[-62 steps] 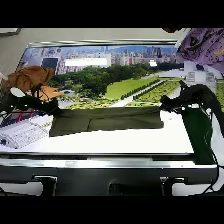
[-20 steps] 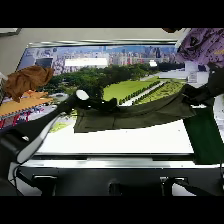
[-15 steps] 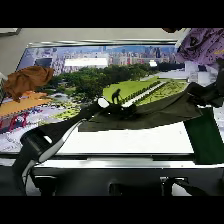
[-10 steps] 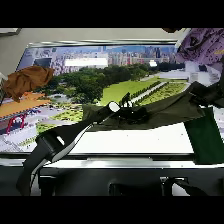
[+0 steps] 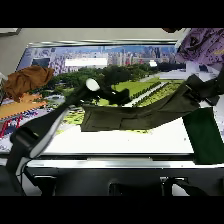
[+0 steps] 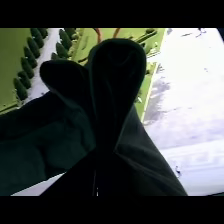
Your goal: Fold the clothes and pants, and hang the long-sleeved shirts on hangers.
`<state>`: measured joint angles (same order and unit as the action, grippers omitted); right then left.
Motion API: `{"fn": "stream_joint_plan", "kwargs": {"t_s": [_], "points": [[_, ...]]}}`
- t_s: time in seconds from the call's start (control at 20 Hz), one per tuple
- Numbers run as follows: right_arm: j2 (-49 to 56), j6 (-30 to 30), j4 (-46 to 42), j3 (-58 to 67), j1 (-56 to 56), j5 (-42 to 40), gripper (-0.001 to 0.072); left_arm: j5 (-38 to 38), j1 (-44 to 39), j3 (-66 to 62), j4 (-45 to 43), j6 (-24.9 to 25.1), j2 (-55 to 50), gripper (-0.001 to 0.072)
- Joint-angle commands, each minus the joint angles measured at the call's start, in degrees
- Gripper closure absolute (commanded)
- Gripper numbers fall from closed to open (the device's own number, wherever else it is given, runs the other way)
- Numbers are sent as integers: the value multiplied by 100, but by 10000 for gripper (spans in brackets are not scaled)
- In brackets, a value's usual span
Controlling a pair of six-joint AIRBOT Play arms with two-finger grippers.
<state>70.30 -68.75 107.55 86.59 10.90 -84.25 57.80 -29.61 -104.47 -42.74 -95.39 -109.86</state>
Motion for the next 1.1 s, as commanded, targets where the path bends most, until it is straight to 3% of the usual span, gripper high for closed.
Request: {"fn": "stream_joint_plan", "kwargs": {"t_s": [0.0, 0.15, 0.45, 0.65, 1.05], "points": [[22, 813, 422, 4, -584, 485, 689, 1178, 1056, -13, -1598, -133, 964, 693], [170, 1519, 365, 4, -1613, 1067, 690, 1768, 1945, -13, -2059, -129, 1648, 692], [868, 2739, 236, 4, -3458, 2319, 690, 2138, 3132, -13, -2140, -114, 2330, 691], [1410, 3270, 247, 4, -4223, 2944, 690, 2326, 3346, -13, -2142, -114, 2374, 691], [2221, 3628, 286, 4, -4870, 3670, 689, 2321, 3344, -11, -2142, -111, 2367, 690]]}}
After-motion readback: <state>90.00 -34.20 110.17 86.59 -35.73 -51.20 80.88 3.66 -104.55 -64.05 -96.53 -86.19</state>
